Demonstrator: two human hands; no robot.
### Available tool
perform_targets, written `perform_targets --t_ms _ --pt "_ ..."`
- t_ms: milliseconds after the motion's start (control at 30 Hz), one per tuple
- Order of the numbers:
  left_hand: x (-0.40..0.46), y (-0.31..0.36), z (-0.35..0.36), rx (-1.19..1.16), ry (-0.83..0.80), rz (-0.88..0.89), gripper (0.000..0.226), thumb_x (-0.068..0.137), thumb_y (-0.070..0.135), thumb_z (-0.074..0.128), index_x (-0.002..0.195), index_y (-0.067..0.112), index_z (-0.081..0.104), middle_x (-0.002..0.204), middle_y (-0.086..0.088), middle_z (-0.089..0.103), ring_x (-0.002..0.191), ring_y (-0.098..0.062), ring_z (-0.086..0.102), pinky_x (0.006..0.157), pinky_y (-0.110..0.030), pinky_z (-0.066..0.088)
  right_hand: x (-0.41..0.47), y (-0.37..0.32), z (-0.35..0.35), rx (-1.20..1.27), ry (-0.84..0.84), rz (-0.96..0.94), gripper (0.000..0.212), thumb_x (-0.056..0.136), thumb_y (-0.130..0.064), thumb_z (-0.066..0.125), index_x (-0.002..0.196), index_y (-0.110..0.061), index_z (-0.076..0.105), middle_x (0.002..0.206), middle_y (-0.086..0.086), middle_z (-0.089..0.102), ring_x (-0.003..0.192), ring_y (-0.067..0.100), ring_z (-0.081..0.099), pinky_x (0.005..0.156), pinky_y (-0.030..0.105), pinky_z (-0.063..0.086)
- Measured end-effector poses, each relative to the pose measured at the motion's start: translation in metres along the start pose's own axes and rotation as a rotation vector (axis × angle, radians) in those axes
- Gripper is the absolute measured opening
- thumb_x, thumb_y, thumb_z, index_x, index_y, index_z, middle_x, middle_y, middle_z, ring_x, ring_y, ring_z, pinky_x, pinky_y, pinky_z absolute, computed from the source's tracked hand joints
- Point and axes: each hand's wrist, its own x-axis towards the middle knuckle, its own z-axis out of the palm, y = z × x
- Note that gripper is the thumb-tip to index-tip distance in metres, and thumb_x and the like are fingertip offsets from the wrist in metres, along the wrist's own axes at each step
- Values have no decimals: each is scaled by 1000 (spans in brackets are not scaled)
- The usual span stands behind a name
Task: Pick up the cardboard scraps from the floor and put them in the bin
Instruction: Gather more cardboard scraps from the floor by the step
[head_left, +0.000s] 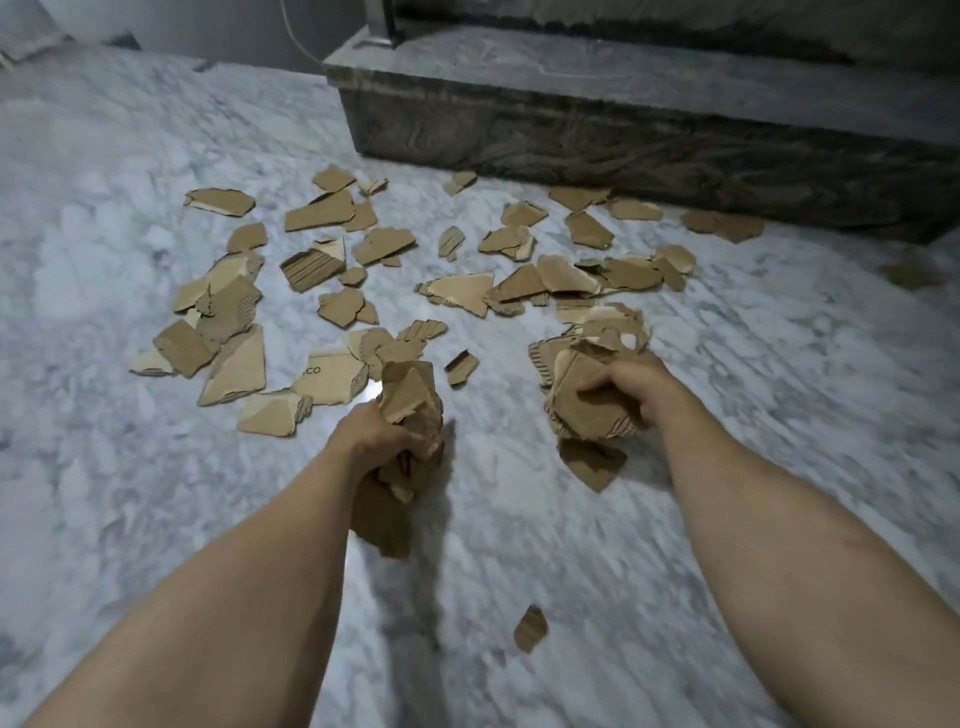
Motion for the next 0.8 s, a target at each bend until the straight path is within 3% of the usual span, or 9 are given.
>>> perform_targets --t_ms 100,167,267,333,400,467,567,633,800 --pt "3 -10 -11 -24 70 -95 55 45 35 90 89 11 70 103 -16 71 94 -33 67 88 -45 59 16 3 2 -6 -39 50 54 65 2 85 115 -1 65 105 15 72 85 30 69 60 32 54" --pt "8 -19 -8 150 96 -172 77 38 50 87 105 16 69 126 -16 62 115 -35 57 96 -45 53 29 4 8 -42 -86 84 49 71 -4 84 116 -1 64 107 16 70 93 33 67 67 36 55" --pt "18 -24 1 308 86 -183 98 29 60 80 117 20 66 136 -15 52 123 -38 50 100 -46 50 38 3 21 -130 -62 69 72 57 -14 92 118 -2 55 113 10 64 96 30 63 80 41 57" --pt "16 -15 2 314 80 -142 90 24 57 80 105 19 68 112 -9 65 99 -33 64 88 -42 58 47 3 28 -115 -21 40 83 54 -8 91 121 1 43 120 6 57 97 27 60 75 41 58" --pt "9 -5 4 352 82 -109 67 42 46 86 101 19 66 99 -6 68 88 -29 66 79 -36 57 60 5 31 -155 4 38 101 39 -10 93 125 0 40 126 9 51 103 30 56 68 38 56" --pt "4 3 8 434 119 -60 53 61 37 84 106 21 62 100 -5 66 91 -29 65 76 -35 54 55 1 31 -236 75 43 133 19 -16 95 137 -7 34 135 16 42 116 40 47 85 45 56" --pt "1 6 12 459 141 -31 52 68 36 82 111 22 57 102 -4 63 92 -28 61 71 -33 48 36 -2 32 -299 136 -58 115 58 -9 89 147 -12 17 140 20 46 128 43 44 110 49 39" --pt "-2 4 13 411 123 -20 57 66 38 83 113 22 55 105 -4 64 93 -27 60 74 -35 50 24 -3 30 -332 127 -124 102 63 -8 86 142 -14 21 132 14 56 126 42 49 114 51 31" --pt "-11 4 12 85 62 38 110 62 25 93 146 23 22 118 -11 62 104 -35 61 90 -44 54 -4 -13 -8 -213 -35 -174 92 60 -10 93 137 -12 41 125 9 57 107 30 57 83 38 51"
